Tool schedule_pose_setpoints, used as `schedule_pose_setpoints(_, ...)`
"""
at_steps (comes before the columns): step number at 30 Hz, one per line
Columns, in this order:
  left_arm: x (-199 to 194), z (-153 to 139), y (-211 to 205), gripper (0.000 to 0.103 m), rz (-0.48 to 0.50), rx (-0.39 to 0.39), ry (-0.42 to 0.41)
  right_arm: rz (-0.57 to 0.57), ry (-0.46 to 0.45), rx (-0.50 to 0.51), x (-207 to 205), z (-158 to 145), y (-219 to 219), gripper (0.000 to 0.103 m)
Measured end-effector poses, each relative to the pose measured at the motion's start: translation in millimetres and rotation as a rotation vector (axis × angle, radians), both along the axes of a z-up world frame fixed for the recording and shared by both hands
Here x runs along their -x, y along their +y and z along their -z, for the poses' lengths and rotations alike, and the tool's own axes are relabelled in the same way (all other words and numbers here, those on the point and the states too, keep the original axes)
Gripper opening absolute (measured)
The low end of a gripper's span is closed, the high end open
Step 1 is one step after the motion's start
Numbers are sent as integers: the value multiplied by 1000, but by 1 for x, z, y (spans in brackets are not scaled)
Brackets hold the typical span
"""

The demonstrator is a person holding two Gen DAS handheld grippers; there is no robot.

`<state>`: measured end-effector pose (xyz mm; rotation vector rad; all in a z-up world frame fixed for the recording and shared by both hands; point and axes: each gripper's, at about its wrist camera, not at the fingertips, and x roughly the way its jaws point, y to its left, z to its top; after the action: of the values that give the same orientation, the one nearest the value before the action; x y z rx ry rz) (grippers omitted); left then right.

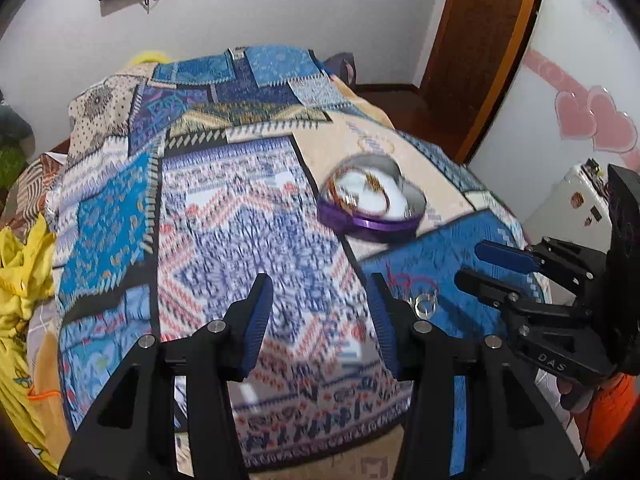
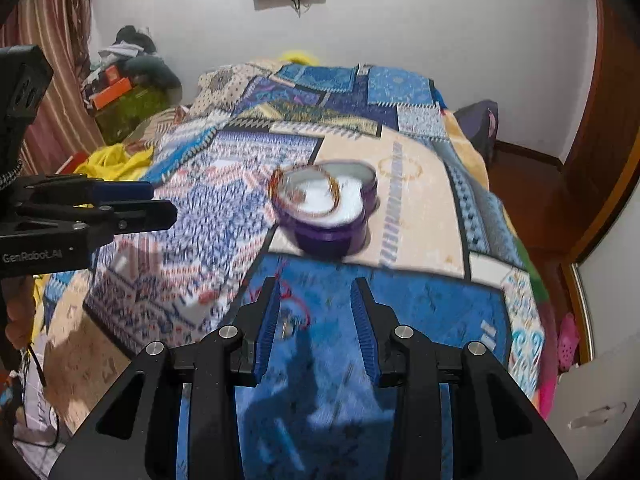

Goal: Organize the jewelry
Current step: 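Withdraw both tools and move toward the gold hoops and red bracelet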

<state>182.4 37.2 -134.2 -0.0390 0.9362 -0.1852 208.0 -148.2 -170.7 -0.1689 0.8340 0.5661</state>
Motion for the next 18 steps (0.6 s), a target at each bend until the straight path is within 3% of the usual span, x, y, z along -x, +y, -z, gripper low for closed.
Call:
schedule_pose_setpoints(7,22,24,-14,48,52,-48,37,-42,66,57,8,24,4,33)
schedule_pose_setpoints(18,33,33,-18,48,69,-54,45,-144,-12,112,16,32,24,33)
